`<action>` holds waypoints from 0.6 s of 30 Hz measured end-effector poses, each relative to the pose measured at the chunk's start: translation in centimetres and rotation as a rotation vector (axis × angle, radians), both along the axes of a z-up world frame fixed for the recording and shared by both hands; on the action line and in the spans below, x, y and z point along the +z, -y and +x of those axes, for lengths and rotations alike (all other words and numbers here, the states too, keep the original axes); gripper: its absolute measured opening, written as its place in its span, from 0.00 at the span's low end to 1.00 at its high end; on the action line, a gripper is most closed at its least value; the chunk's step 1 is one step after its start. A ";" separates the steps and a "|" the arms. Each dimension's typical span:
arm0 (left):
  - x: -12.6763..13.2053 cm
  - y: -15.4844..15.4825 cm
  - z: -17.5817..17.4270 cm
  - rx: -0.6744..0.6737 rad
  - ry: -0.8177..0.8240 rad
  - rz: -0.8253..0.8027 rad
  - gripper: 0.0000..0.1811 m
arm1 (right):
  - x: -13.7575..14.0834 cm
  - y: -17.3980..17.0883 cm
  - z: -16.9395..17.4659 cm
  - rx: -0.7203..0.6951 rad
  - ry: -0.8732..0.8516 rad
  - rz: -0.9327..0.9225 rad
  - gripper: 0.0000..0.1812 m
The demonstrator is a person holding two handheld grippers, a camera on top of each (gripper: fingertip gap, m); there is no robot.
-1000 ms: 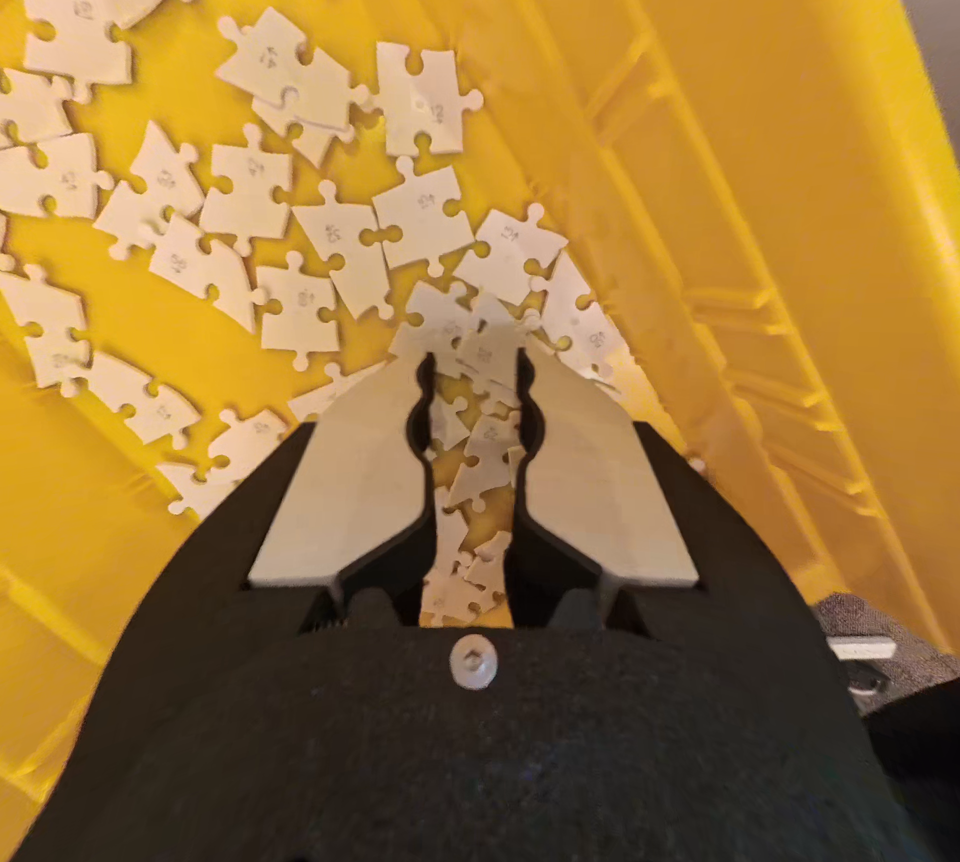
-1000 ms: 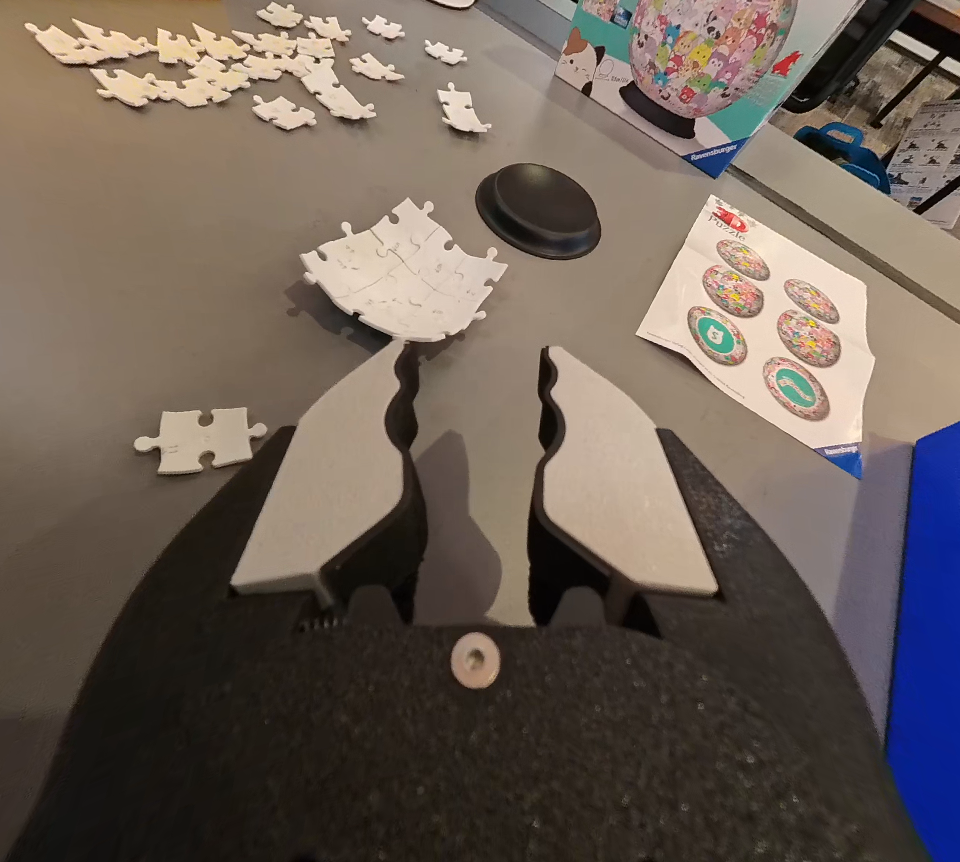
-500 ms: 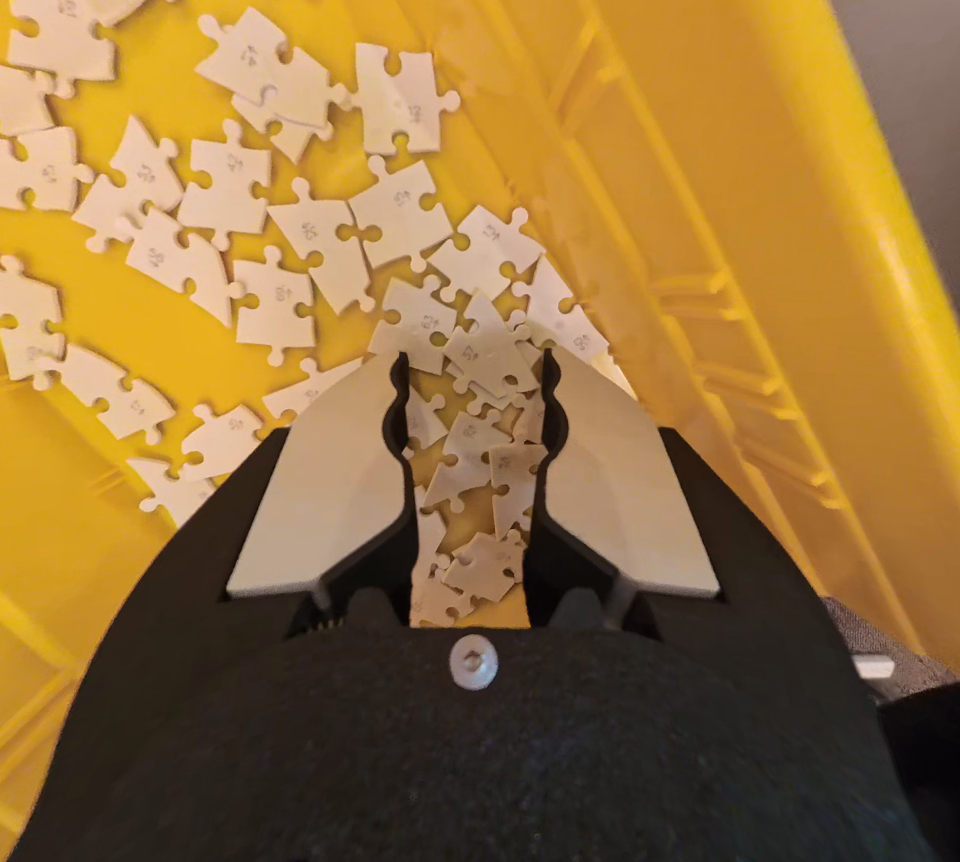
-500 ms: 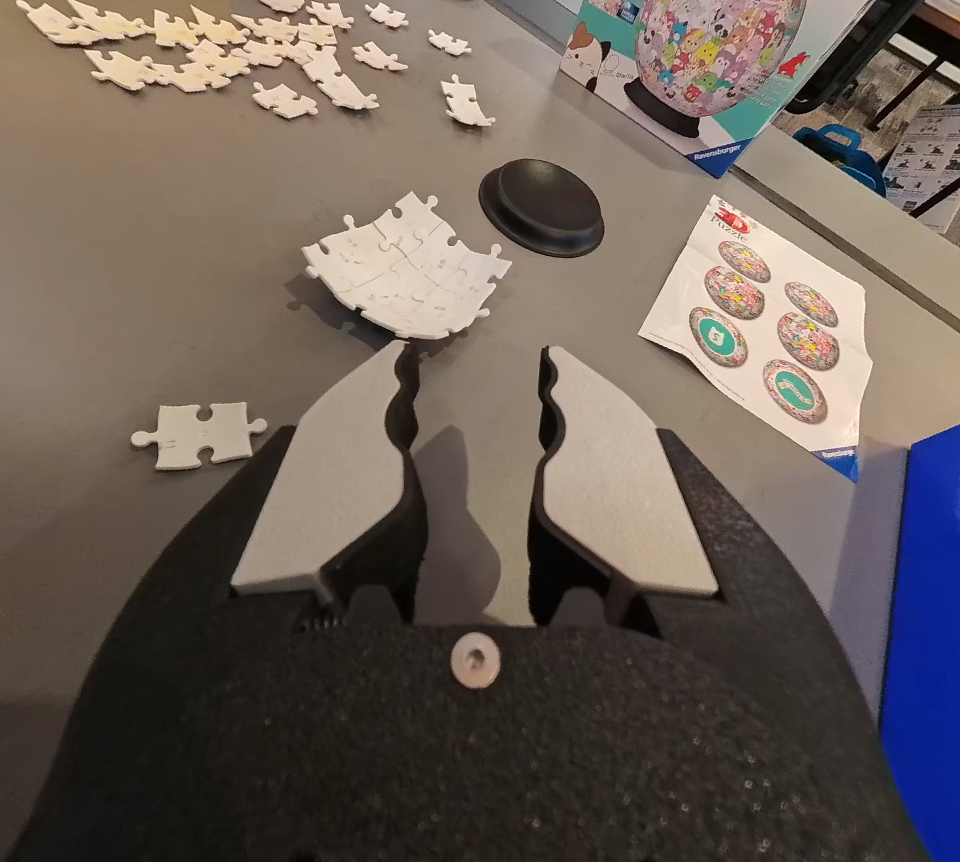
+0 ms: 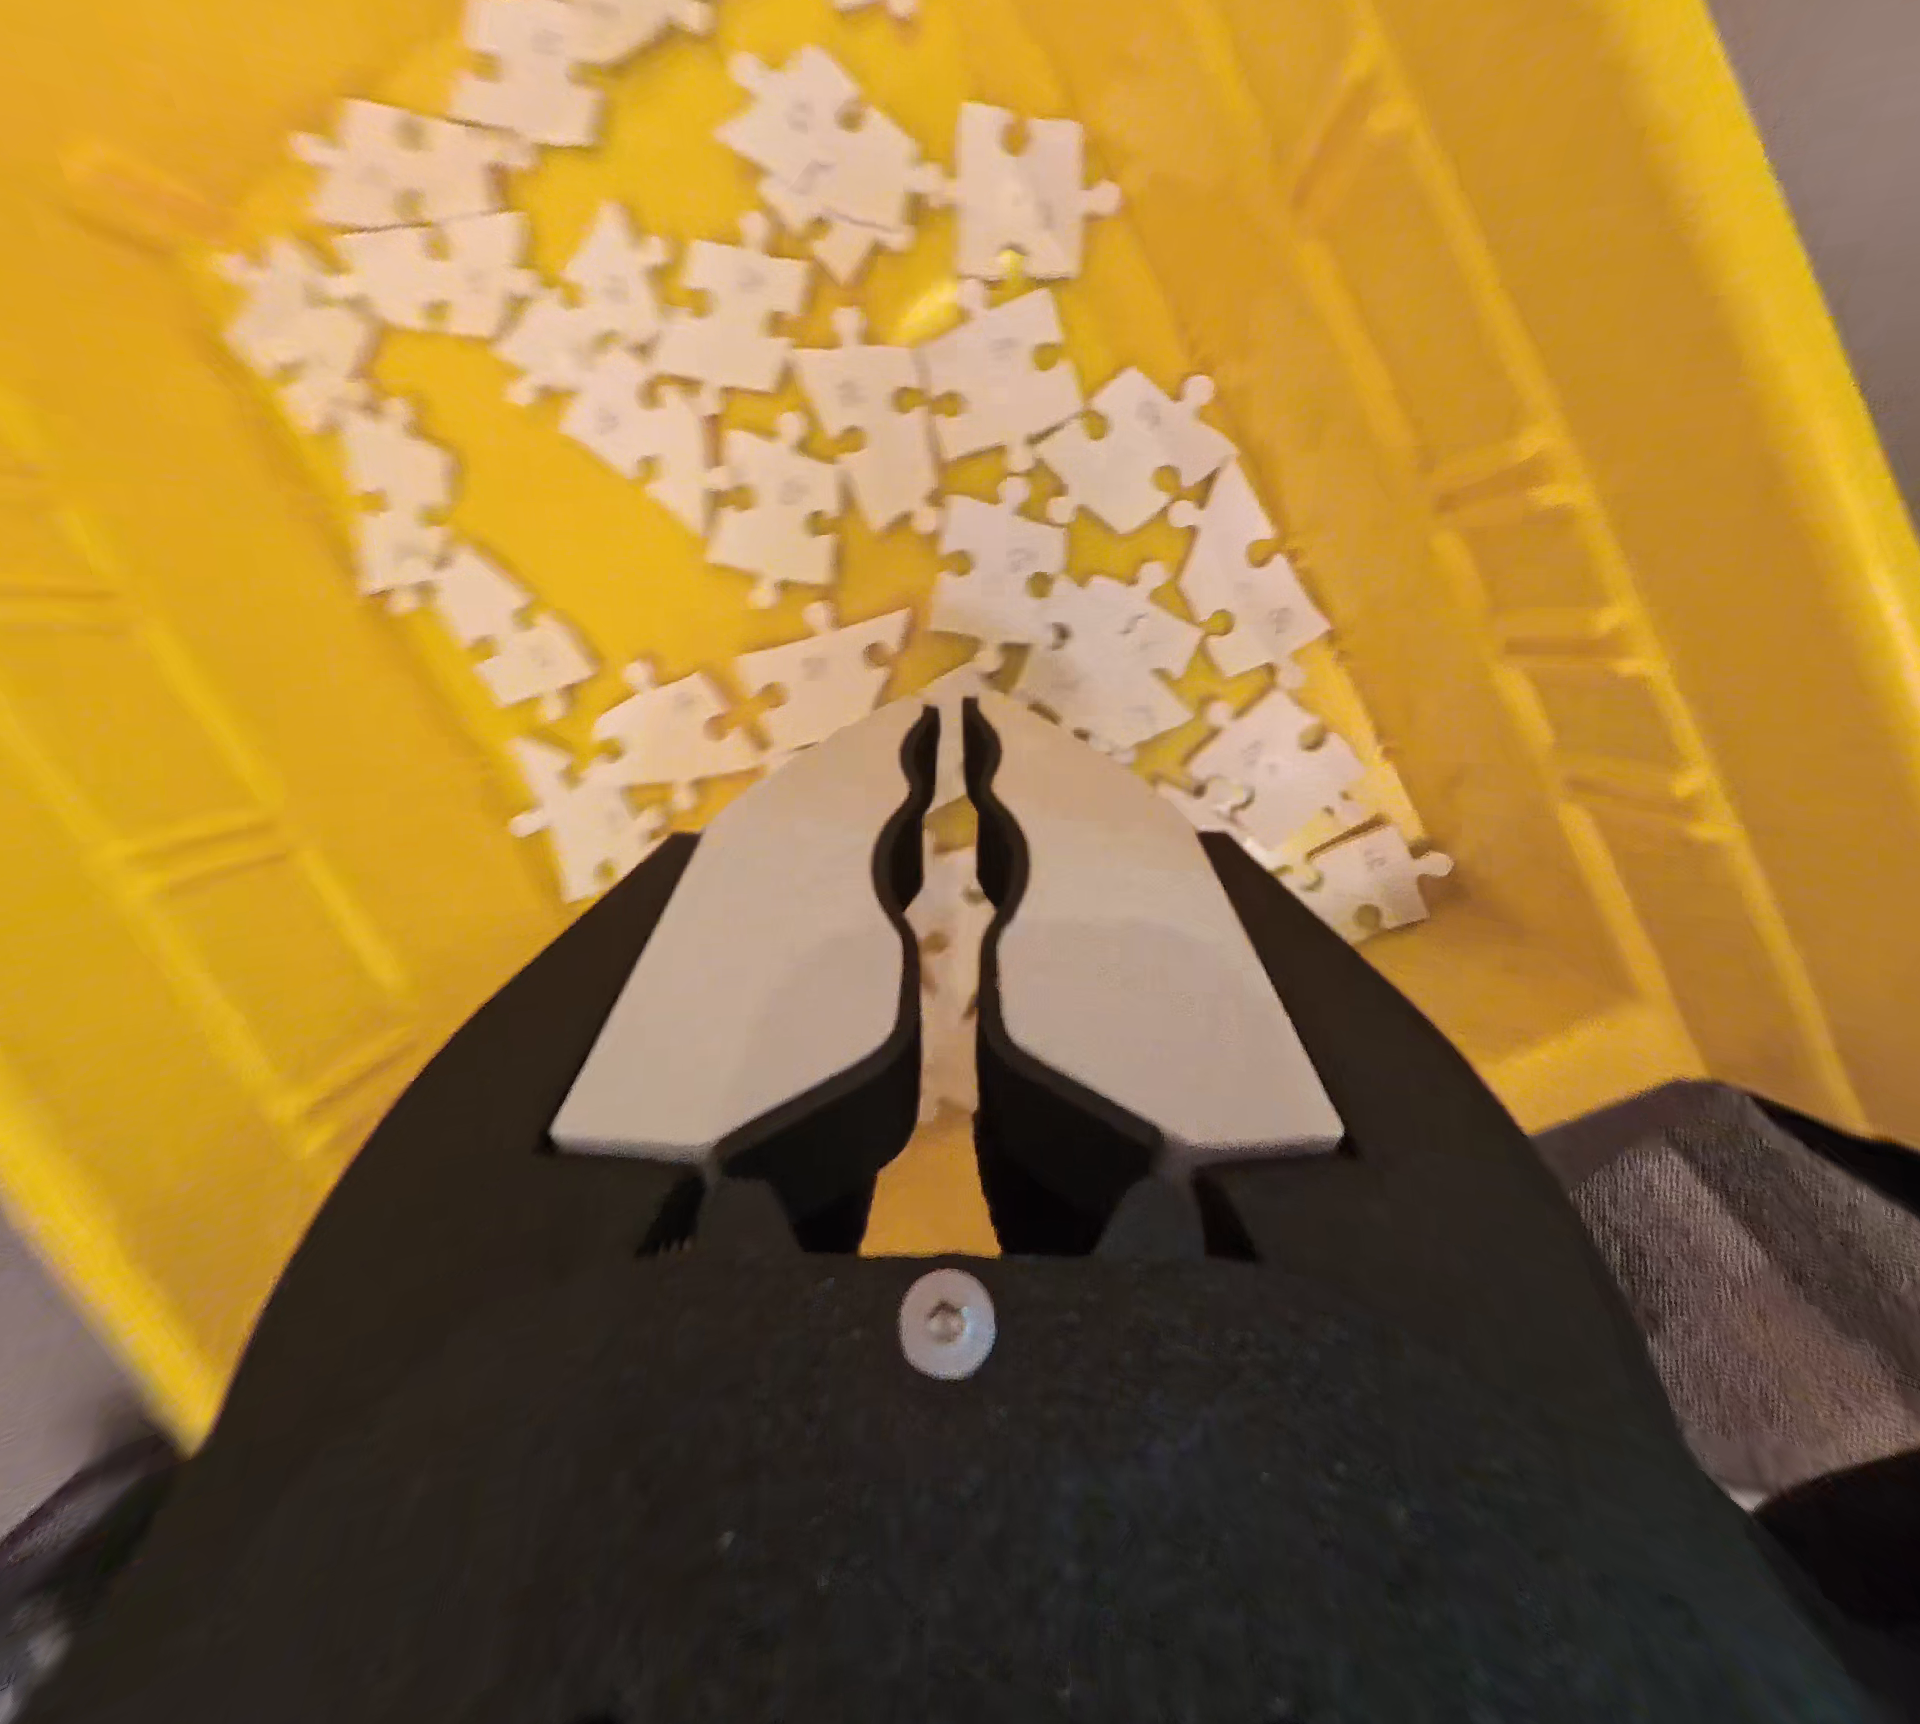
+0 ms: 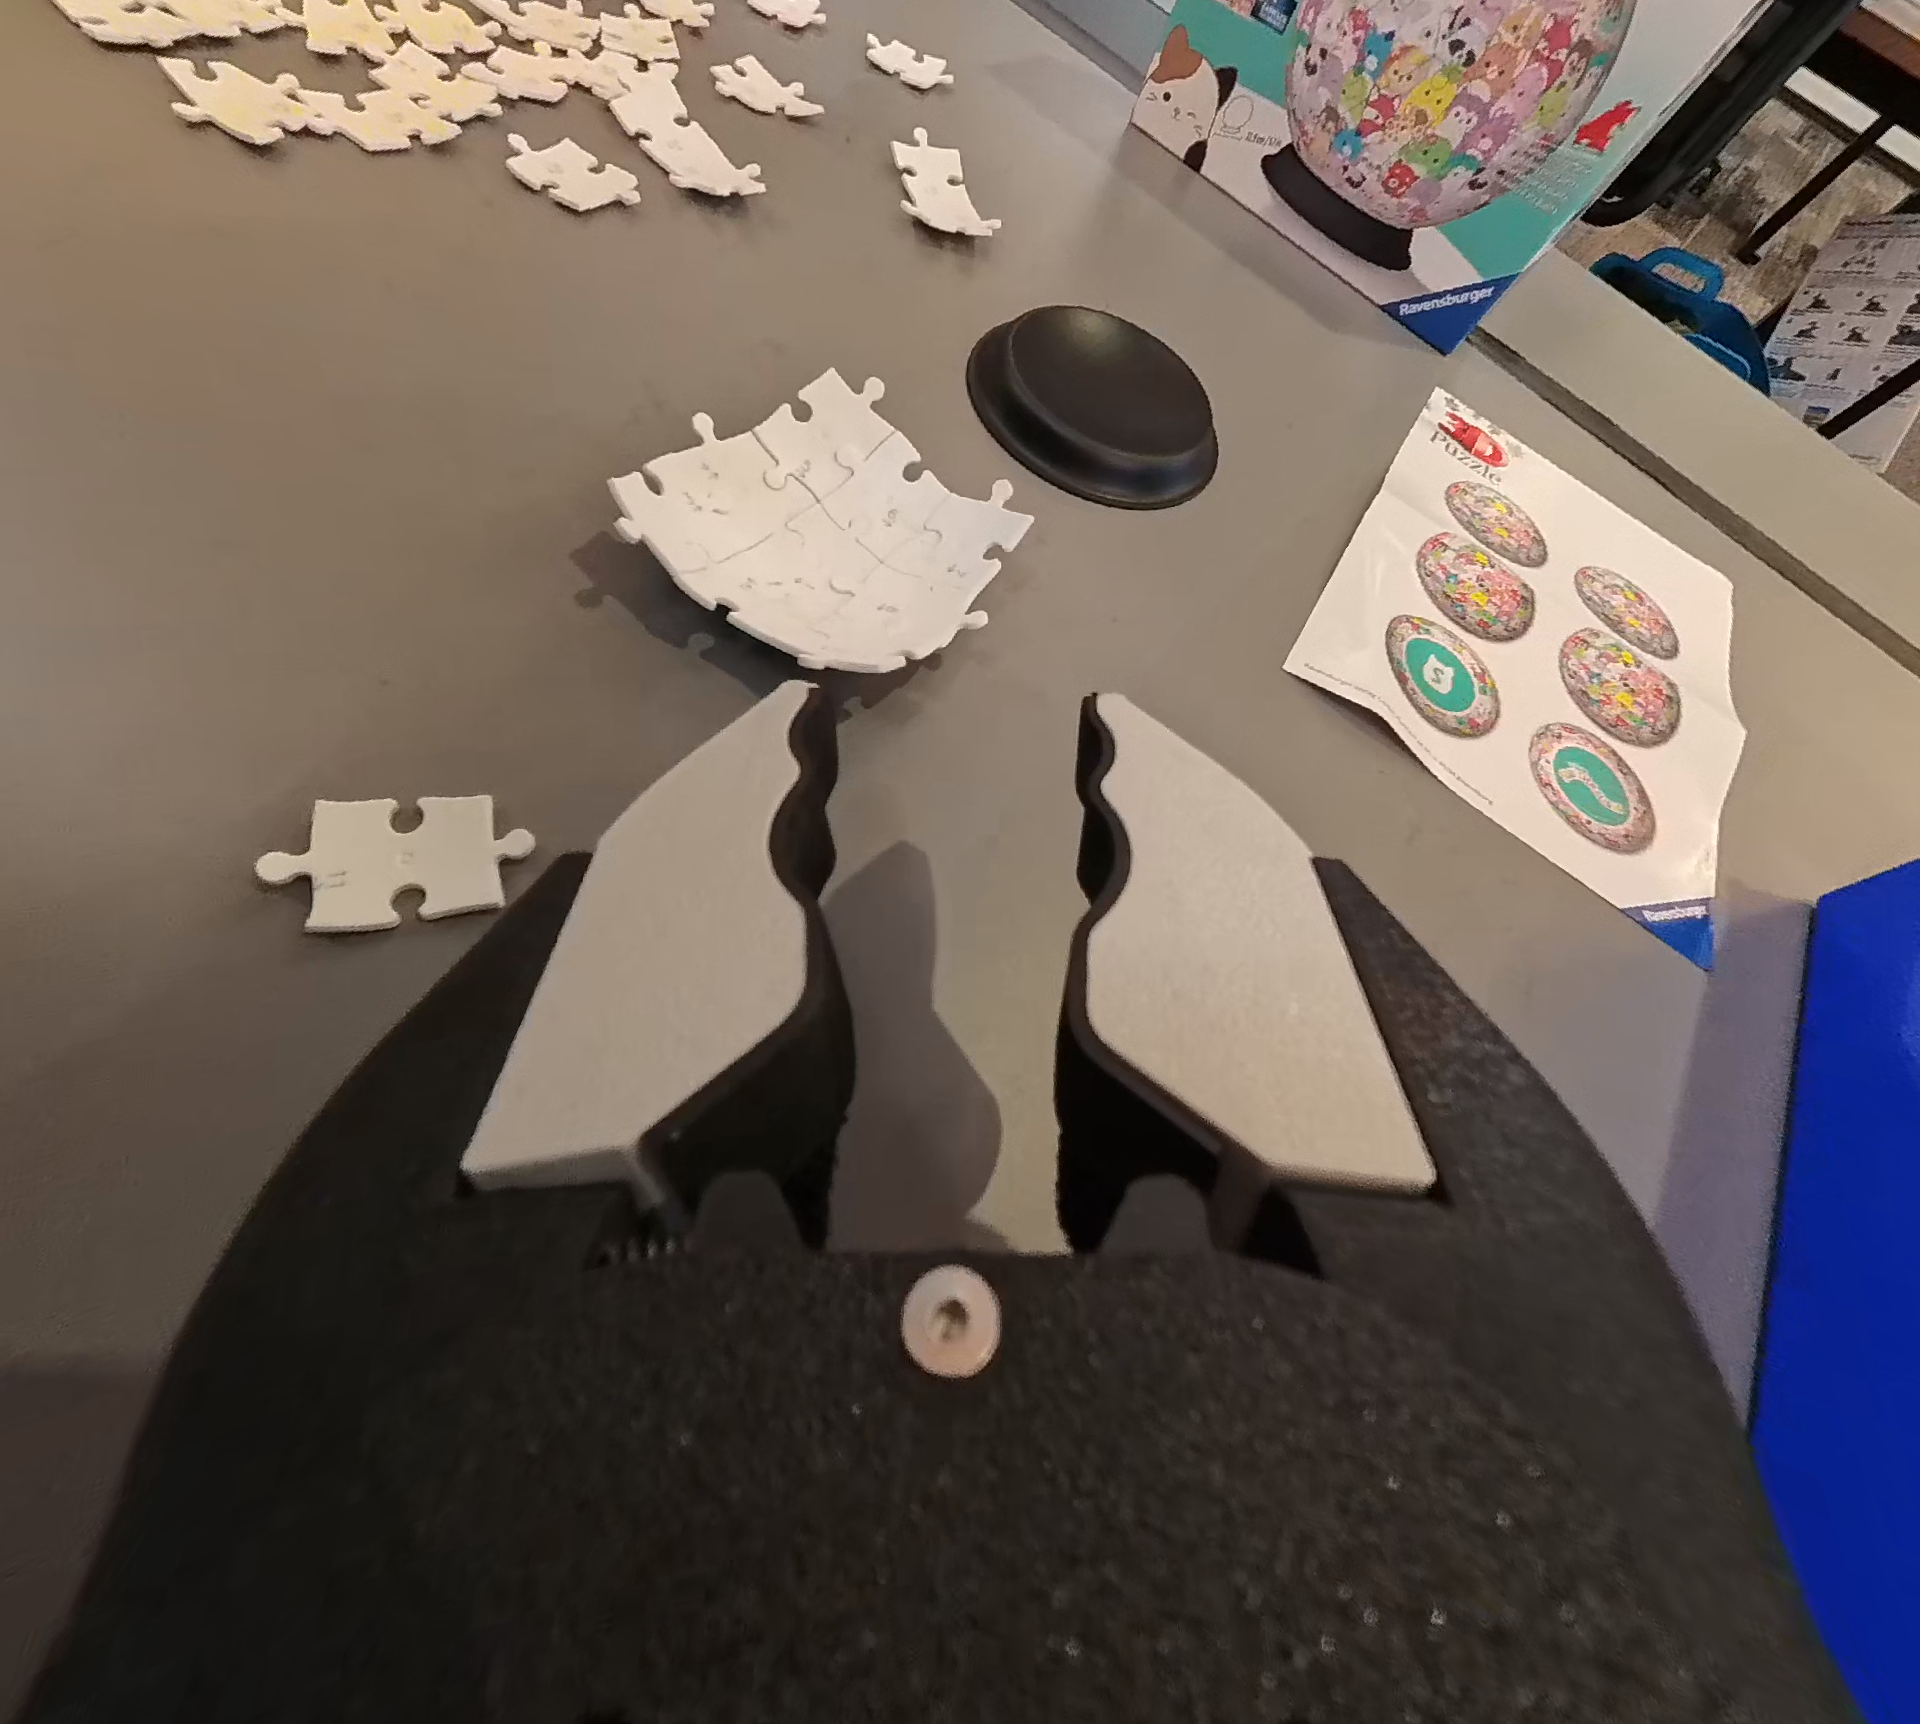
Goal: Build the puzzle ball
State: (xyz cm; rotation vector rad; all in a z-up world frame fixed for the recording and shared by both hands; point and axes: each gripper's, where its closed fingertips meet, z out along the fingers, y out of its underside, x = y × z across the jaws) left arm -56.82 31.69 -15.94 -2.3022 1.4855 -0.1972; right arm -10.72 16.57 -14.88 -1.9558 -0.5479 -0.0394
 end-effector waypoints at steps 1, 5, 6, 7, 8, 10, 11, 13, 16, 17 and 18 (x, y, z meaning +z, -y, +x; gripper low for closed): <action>1.1 -0.5 -0.5 0.028 0.024 0.022 0.00 | 0.0 0.0 0.0 0.000 -0.001 0.001 0.24; 2.6 -0.2 -0.2 0.042 0.112 -0.014 0.10 | 0.0 0.0 0.0 0.003 -0.003 -0.002 0.24; 2.1 0.3 0.2 0.022 0.106 -0.027 0.15 | 0.0 0.0 0.0 0.003 -0.002 -0.003 0.24; 1.5 0.9 0.7 -0.008 0.094 -0.043 0.20 | 0.0 0.0 0.0 0.004 -0.002 -0.003 0.24; 0.7 1.3 1.1 -0.037 0.072 -0.048 0.25 | 0.0 0.0 0.0 0.004 -0.001 -0.004 0.24; -0.9 1.6 1.5 -0.071 0.029 -0.046 0.28 | -0.1 0.0 -0.1 0.006 0.001 -0.005 0.24; -1.6 1.8 1.7 -0.085 0.018 -0.063 0.28 | -0.1 0.0 -0.1 0.007 0.003 -0.003 0.24; -2.7 2.2 1.9 -0.103 -0.001 -0.095 0.27 | 0.0 0.0 -0.1 0.009 0.007 -0.001 0.24; -3.0 2.2 2.0 -0.102 -0.001 -0.101 0.16 | -0.1 0.1 -0.2 0.008 0.014 0.001 0.24; -3.0 2.2 2.1 -0.099 0.002 -0.104 0.14 | -0.1 0.0 -0.2 0.007 0.016 0.000 0.24; -3.0 2.2 2.0 -0.098 0.004 -0.101 0.14 | -0.1 0.0 -0.2 0.007 0.019 -0.001 0.24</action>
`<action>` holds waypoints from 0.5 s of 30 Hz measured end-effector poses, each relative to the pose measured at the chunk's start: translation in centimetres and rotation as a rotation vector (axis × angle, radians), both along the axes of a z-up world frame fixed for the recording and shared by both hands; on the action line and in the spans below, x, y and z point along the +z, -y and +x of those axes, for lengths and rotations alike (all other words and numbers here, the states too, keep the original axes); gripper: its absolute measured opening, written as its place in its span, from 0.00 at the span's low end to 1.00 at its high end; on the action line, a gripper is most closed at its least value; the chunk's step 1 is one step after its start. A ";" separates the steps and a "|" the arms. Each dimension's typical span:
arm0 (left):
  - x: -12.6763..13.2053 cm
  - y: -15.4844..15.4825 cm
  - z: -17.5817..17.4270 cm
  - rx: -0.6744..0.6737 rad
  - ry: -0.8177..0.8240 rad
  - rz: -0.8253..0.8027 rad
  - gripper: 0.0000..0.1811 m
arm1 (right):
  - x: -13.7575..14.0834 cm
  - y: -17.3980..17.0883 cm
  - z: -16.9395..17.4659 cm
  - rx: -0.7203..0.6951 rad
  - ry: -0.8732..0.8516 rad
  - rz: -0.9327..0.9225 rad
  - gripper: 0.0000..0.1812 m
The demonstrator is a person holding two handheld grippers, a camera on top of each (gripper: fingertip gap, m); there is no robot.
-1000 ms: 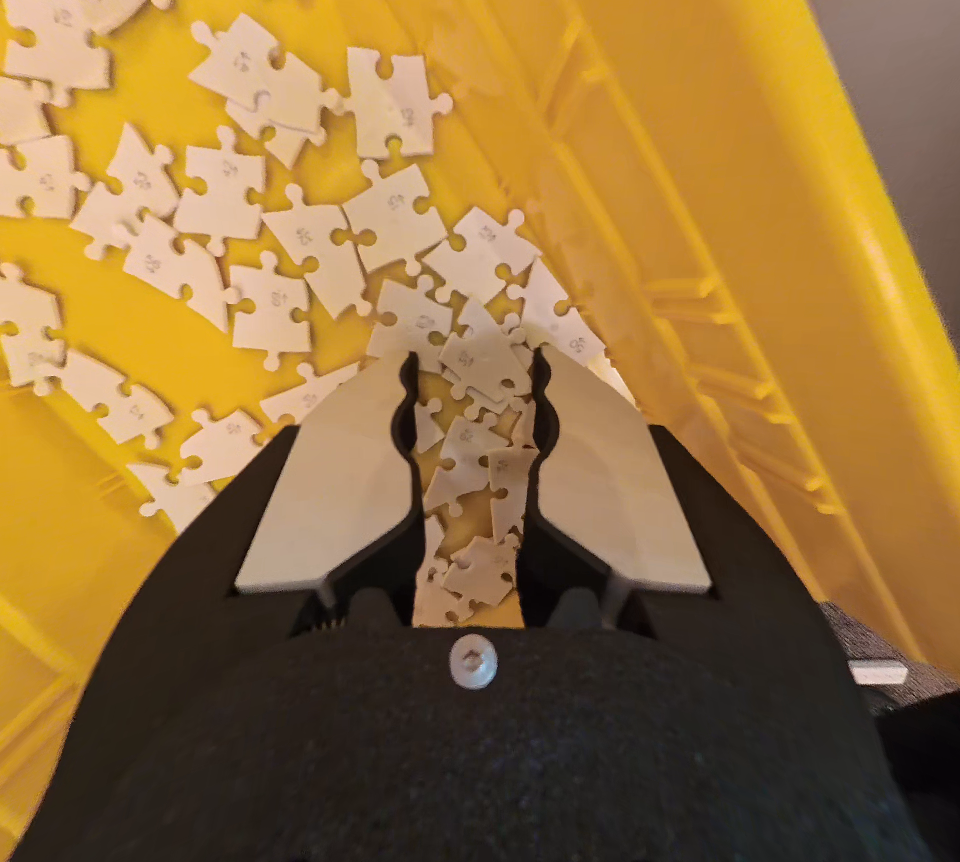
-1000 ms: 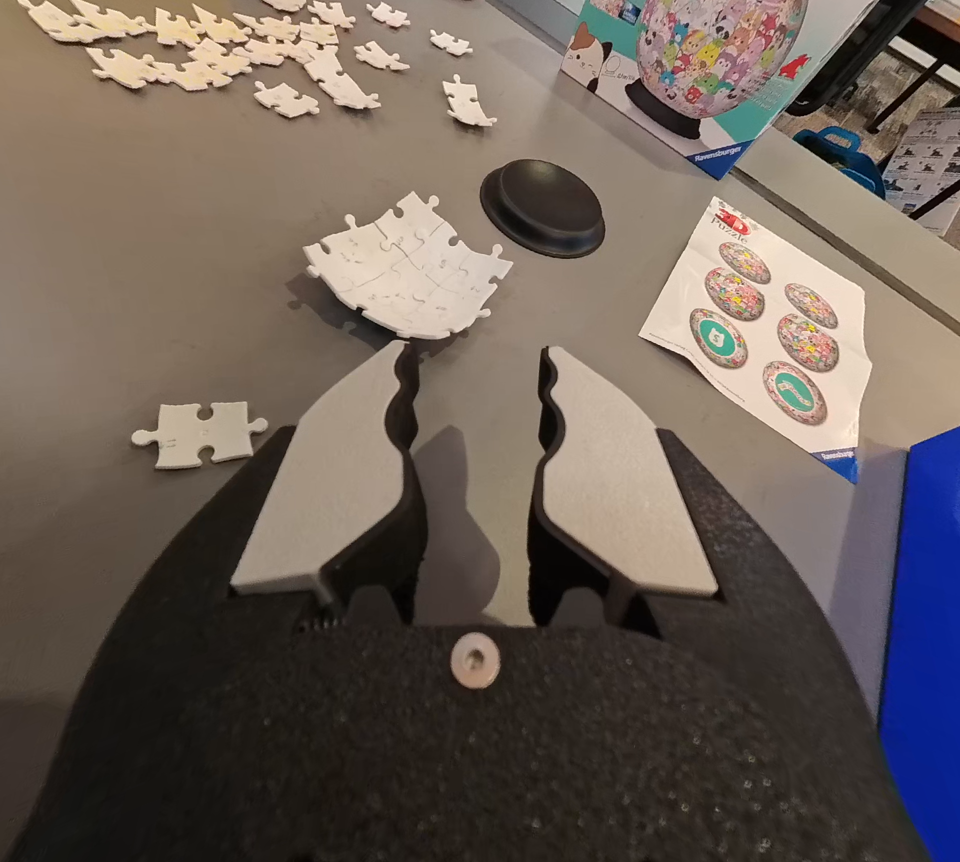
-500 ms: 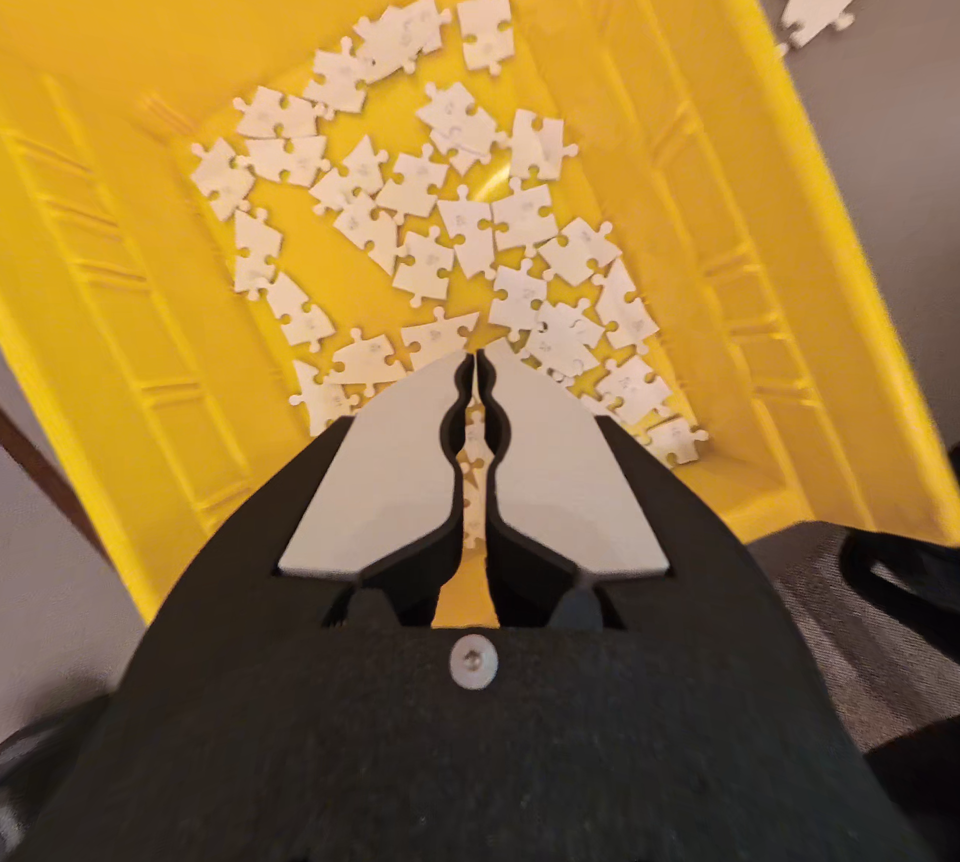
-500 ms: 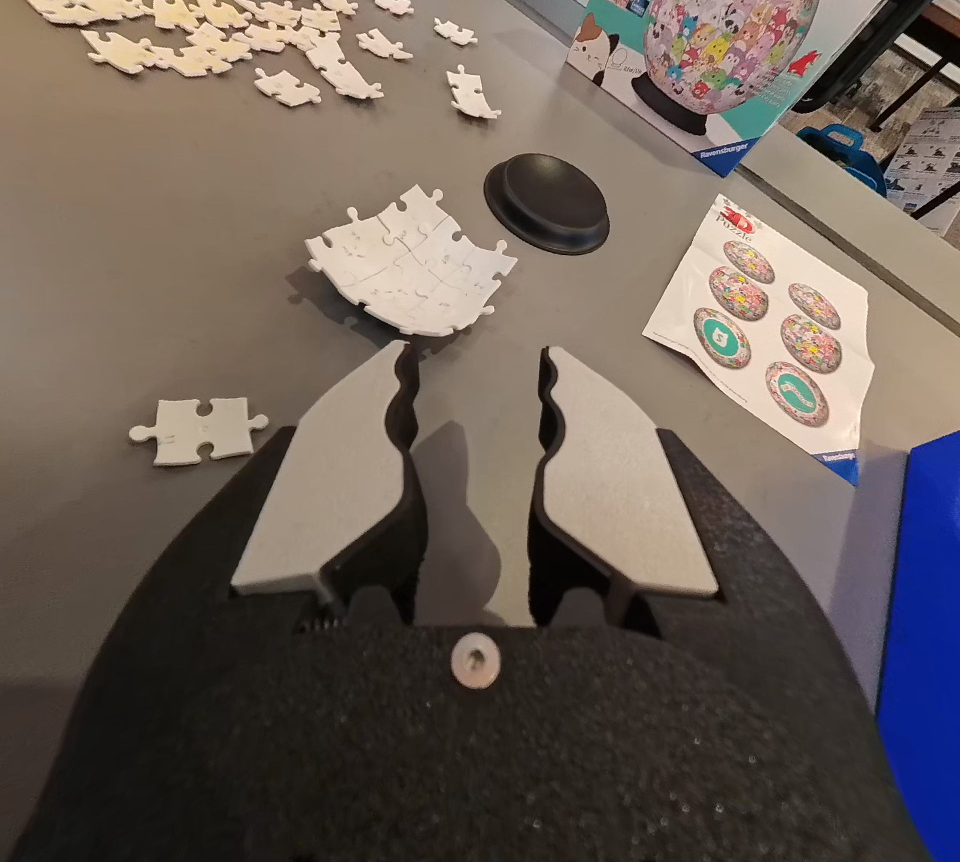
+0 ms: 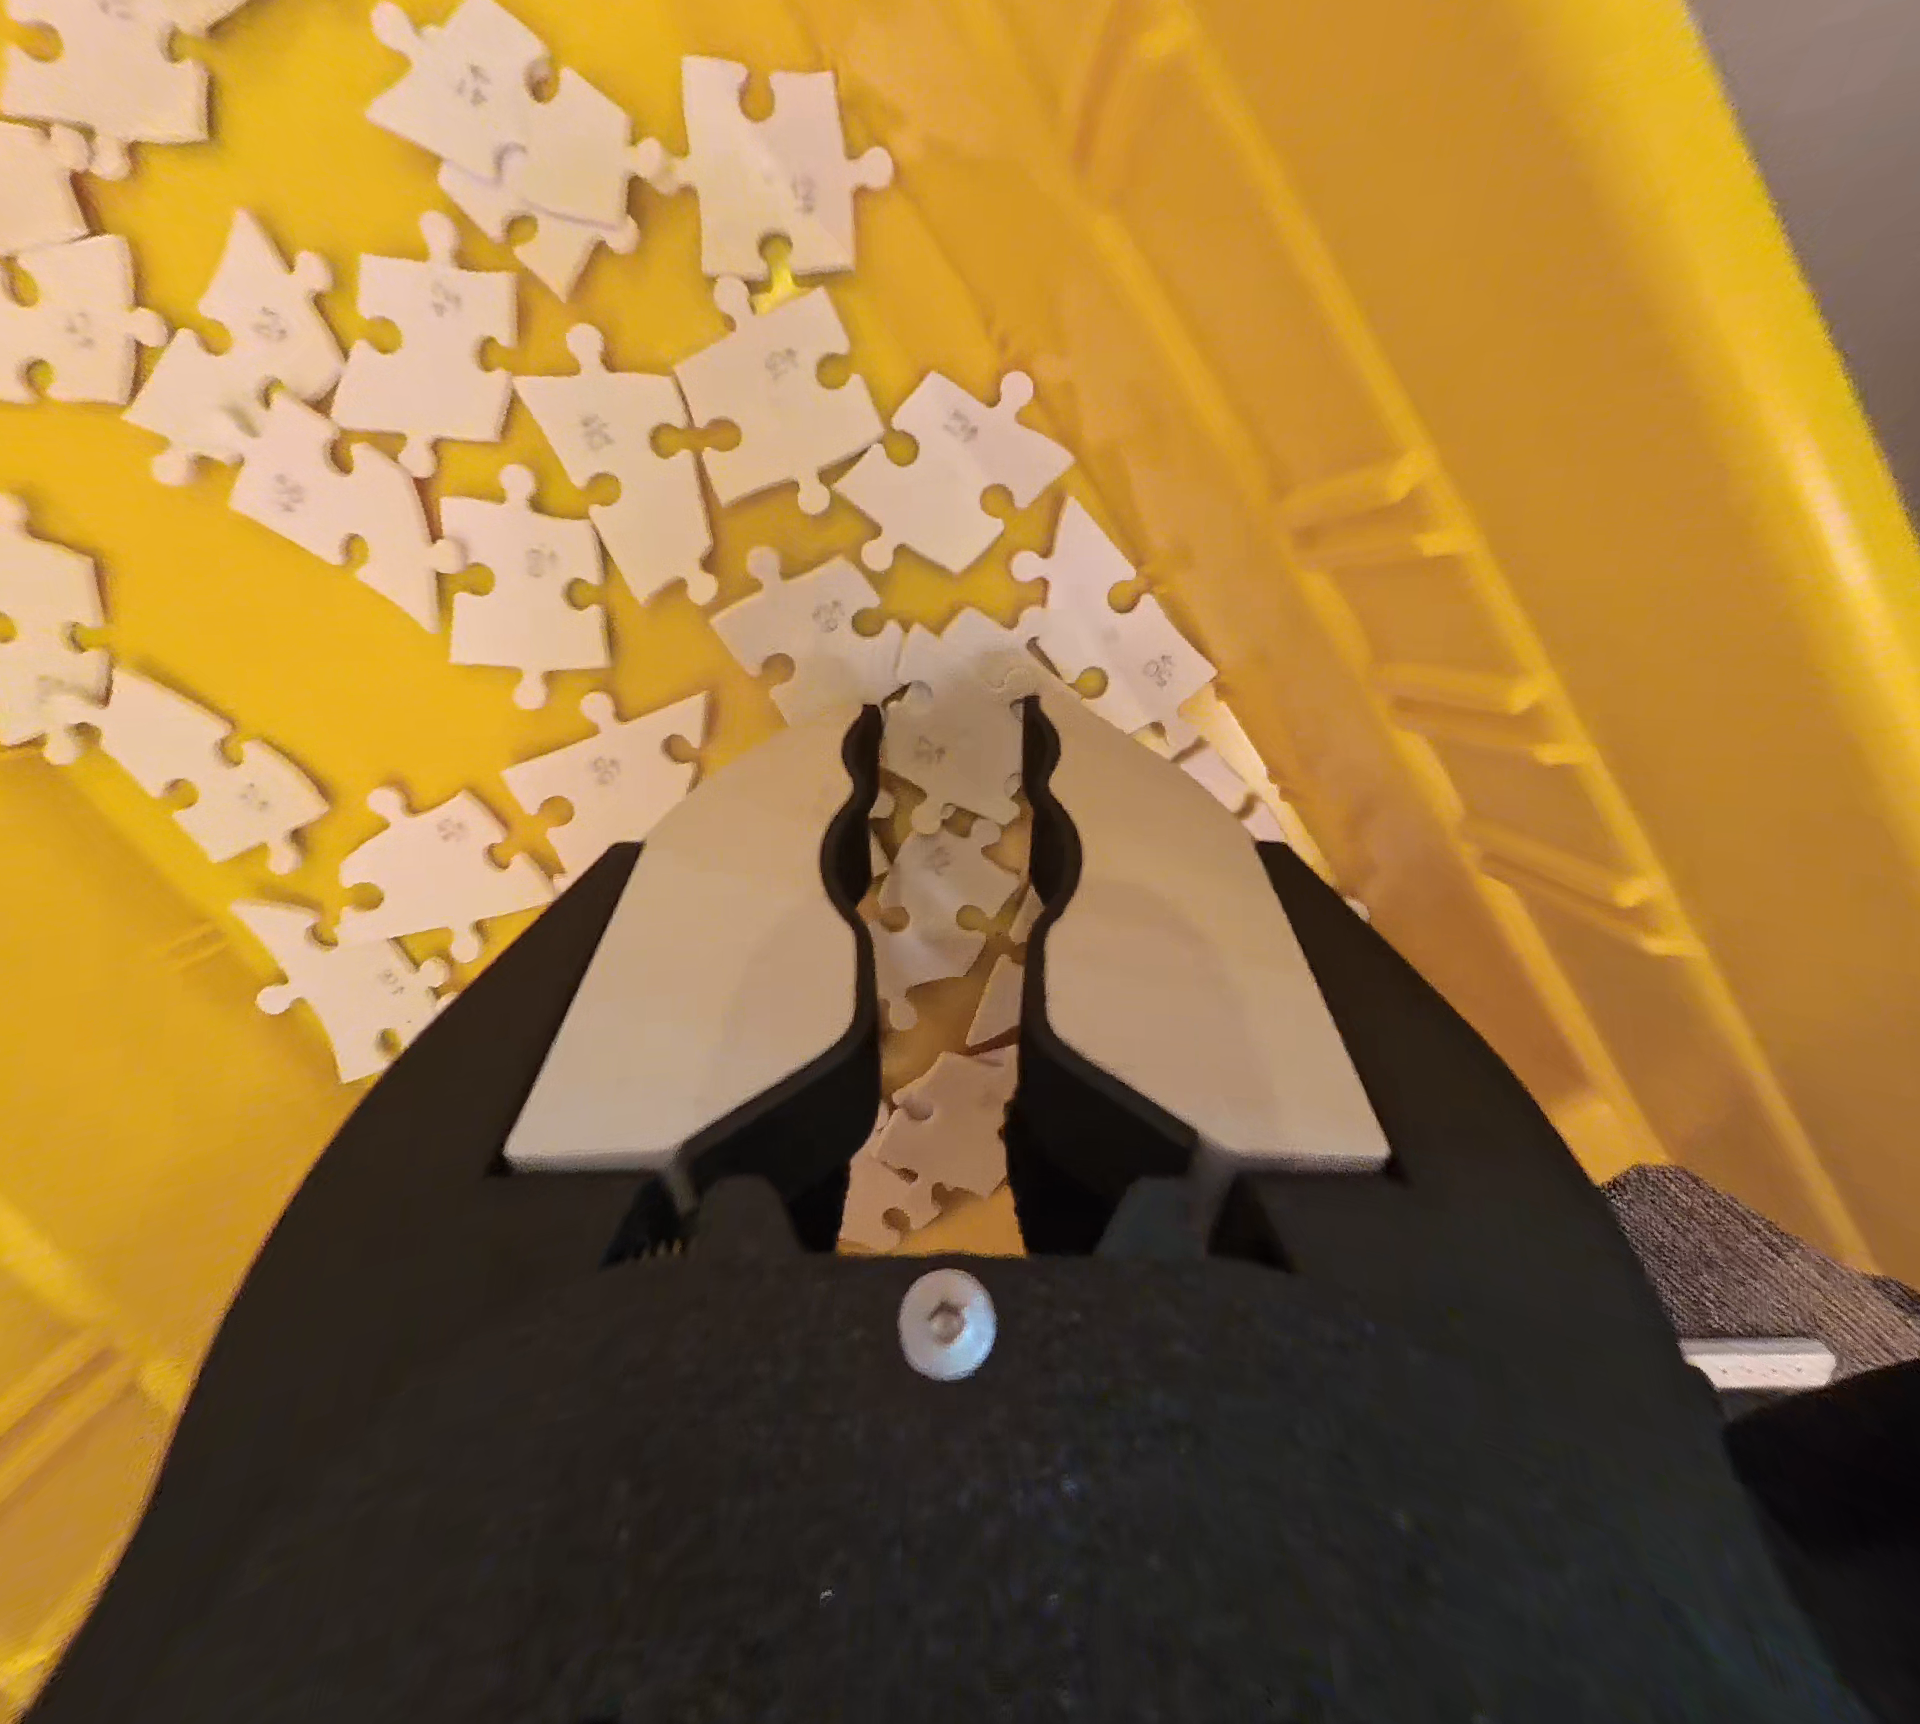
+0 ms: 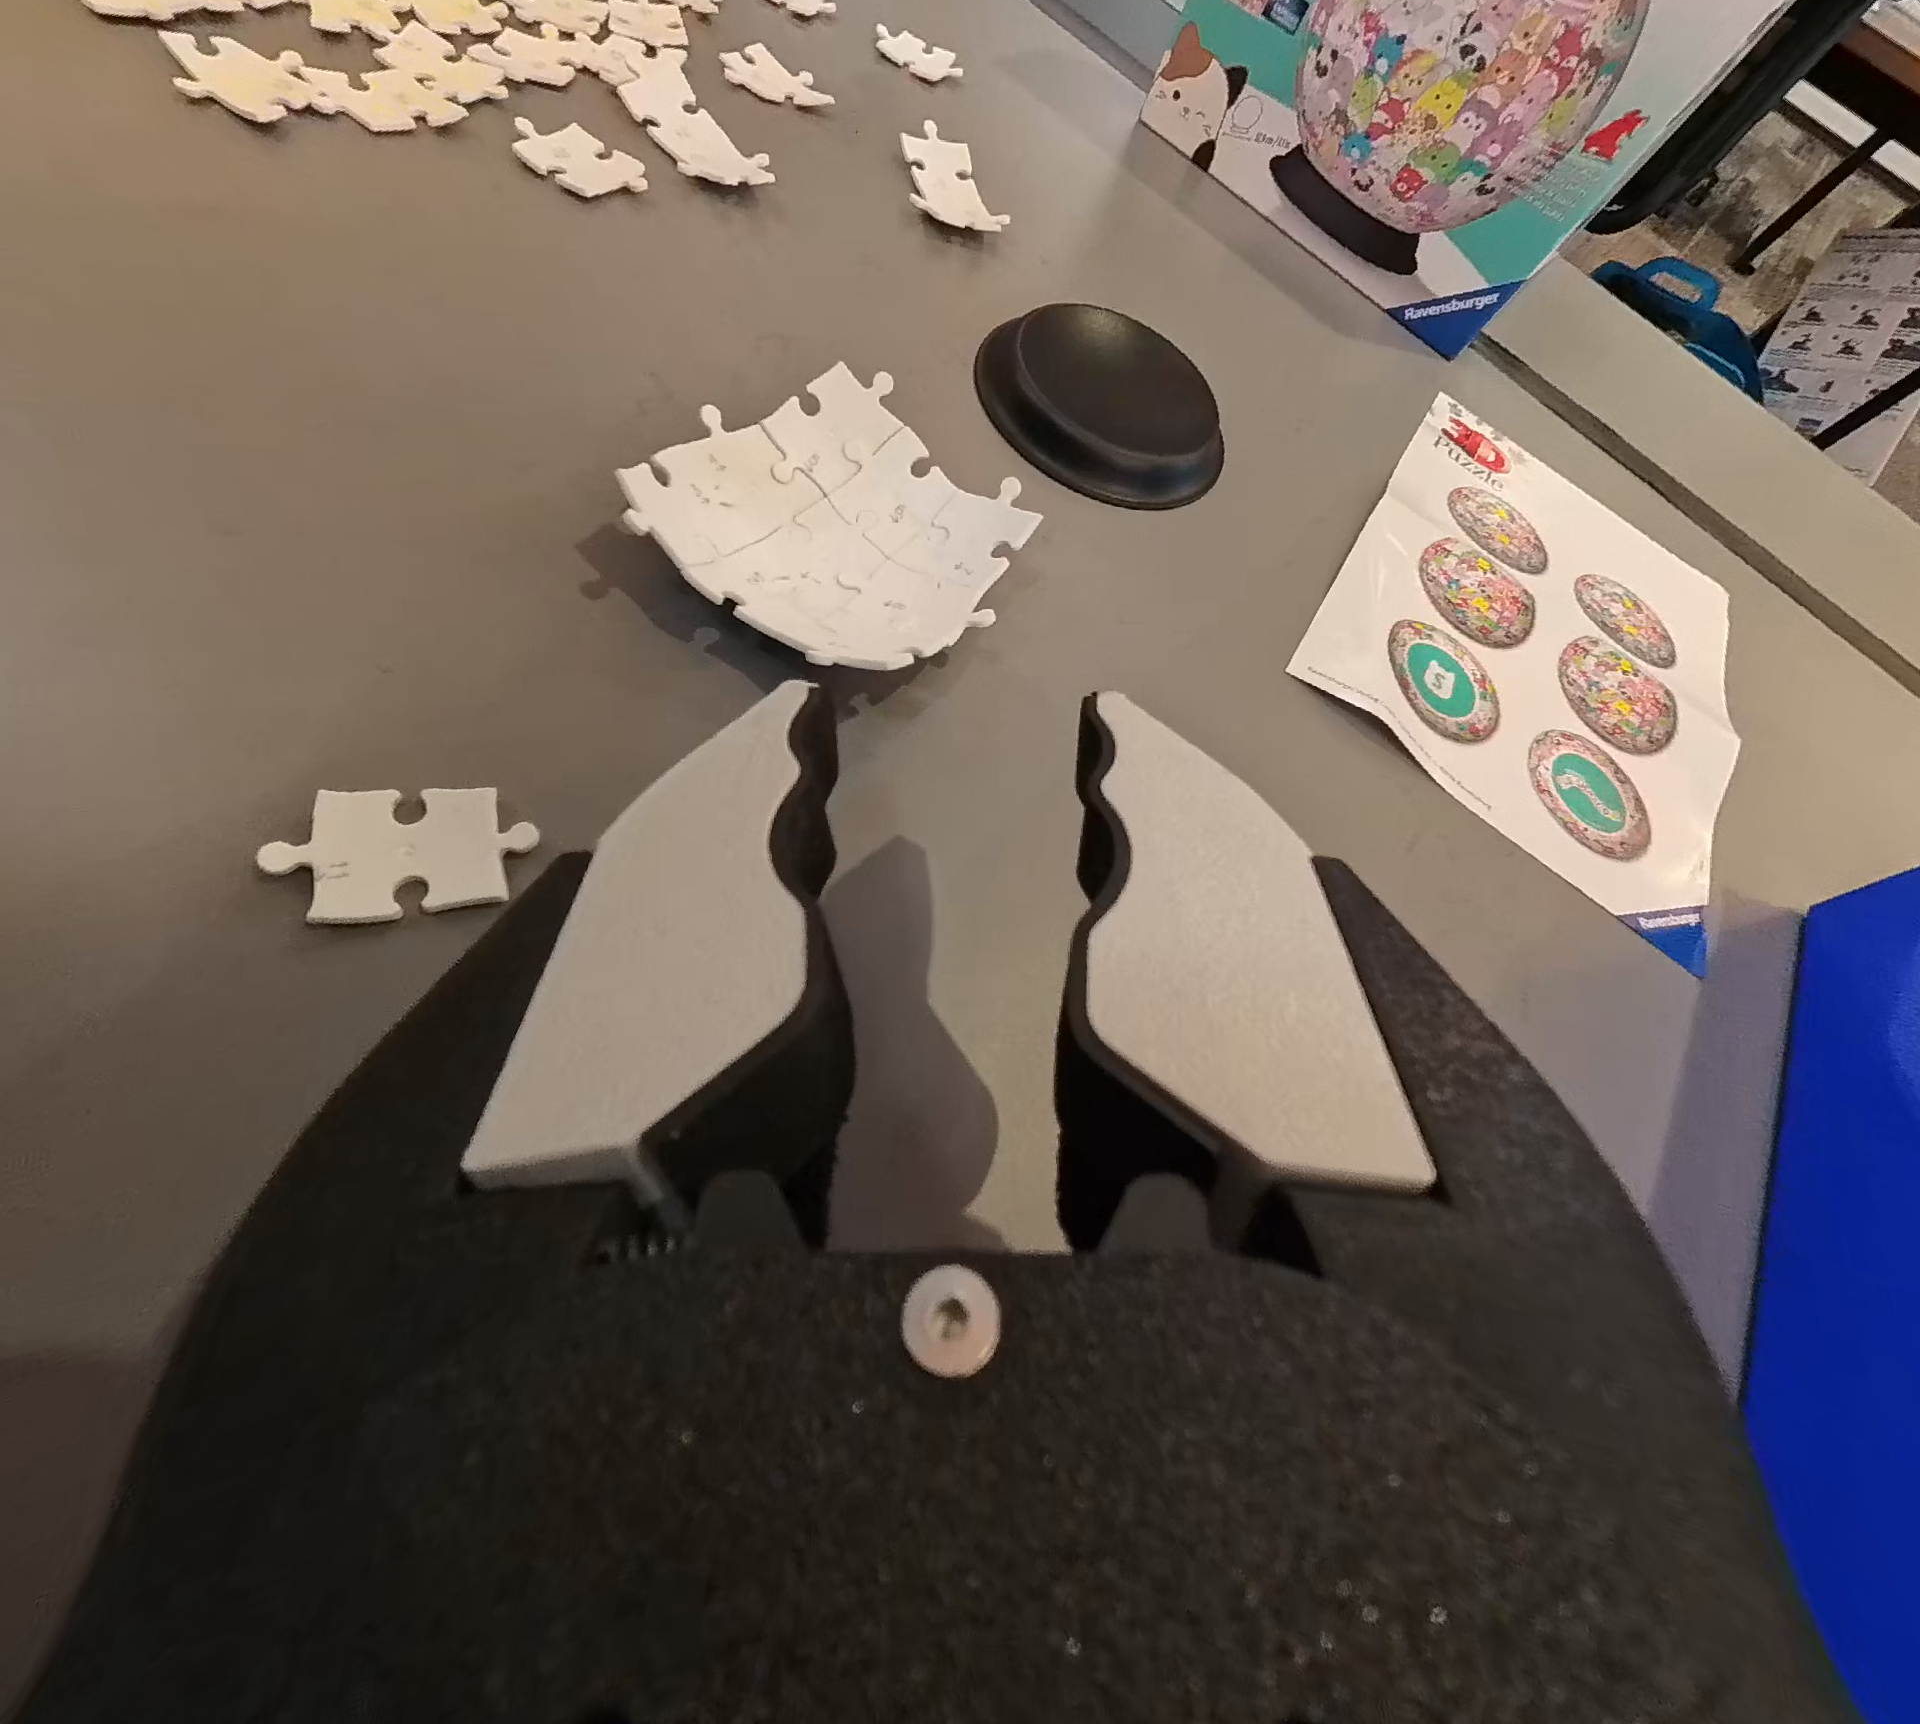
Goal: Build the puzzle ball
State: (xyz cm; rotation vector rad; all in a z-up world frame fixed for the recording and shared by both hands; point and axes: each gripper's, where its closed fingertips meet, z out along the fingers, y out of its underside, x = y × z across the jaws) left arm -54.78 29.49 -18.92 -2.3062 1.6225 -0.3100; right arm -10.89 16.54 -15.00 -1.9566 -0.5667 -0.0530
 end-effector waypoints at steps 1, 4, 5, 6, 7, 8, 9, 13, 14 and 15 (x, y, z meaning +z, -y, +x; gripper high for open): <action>0.0 0.0 -0.1 0.000 0.001 0.001 0.14 | 0.0 0.0 0.0 0.000 0.002 -0.002 0.24; 0.3 -0.3 -0.8 0.025 -0.008 0.008 0.05 | -0.2 0.0 0.0 0.001 0.009 -0.009 0.24; 0.6 -0.5 -1.0 0.033 -0.001 0.014 0.03 | -0.2 0.0 0.0 0.000 0.011 -0.010 0.24; 1.1 -0.7 -1.2 0.042 0.011 0.023 0.02 | -0.2 0.0 -0.1 0.001 0.012 -0.010 0.24; 1.7 -1.0 -1.4 0.055 0.026 0.036 0.02 | -0.2 0.0 -0.1 0.002 0.013 -0.009 0.24; 2.4 -1.4 -1.6 0.069 0.038 0.052 0.01 | -0.2 0.0 -0.1 0.002 0.014 -0.009 0.24; 2.9 -1.7 -1.8 0.079 0.047 0.063 0.00 | -0.2 0.0 -0.1 0.002 0.014 -0.009 0.24; 3.4 -1.8 -2.3 0.085 0.038 0.066 0.09 | -0.2 0.0 -0.1 0.004 0.013 -0.006 0.24; 3.1 -1.4 -2.1 0.073 0.040 0.044 0.16 | -0.2 0.0 -0.1 0.004 0.013 -0.007 0.24; 2.7 -0.8 -1.8 0.055 0.038 0.010 0.23 | -0.2 0.0 -0.1 0.004 0.015 -0.008 0.24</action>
